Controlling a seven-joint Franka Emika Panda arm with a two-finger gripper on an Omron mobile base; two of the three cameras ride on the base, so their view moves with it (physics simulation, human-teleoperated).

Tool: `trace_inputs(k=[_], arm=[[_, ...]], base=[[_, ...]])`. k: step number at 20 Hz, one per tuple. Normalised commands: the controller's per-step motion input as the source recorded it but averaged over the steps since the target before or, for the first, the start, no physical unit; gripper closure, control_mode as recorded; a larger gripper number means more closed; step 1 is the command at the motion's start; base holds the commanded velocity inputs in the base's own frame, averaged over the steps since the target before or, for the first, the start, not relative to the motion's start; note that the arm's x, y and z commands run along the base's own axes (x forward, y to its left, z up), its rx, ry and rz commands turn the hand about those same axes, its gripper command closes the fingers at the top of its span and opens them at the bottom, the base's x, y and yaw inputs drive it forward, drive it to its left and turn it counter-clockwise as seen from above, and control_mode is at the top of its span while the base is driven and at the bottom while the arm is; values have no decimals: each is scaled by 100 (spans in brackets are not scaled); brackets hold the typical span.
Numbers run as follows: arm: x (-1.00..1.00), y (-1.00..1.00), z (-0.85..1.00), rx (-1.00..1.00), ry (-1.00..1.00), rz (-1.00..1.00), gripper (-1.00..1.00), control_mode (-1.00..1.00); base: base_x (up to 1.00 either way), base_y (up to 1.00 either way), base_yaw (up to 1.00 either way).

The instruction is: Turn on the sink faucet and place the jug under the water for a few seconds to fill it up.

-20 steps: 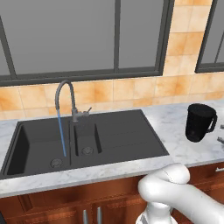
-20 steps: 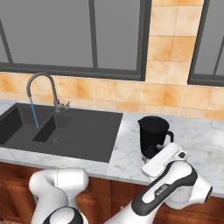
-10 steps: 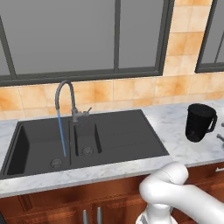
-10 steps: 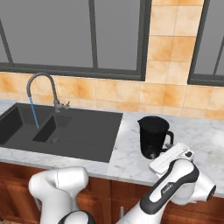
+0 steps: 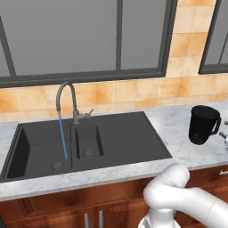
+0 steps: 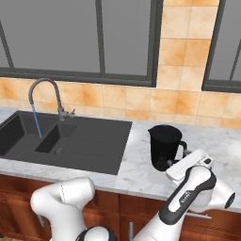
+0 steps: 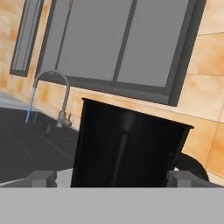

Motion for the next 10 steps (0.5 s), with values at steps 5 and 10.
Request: trace_inputs(k=[5,10], arm=[[30,-19,-4,0,0,0,-100,-100],[27,-14,-7,0,0,0,-100,-100]], base=[[0,0,0],[0,0,0]])
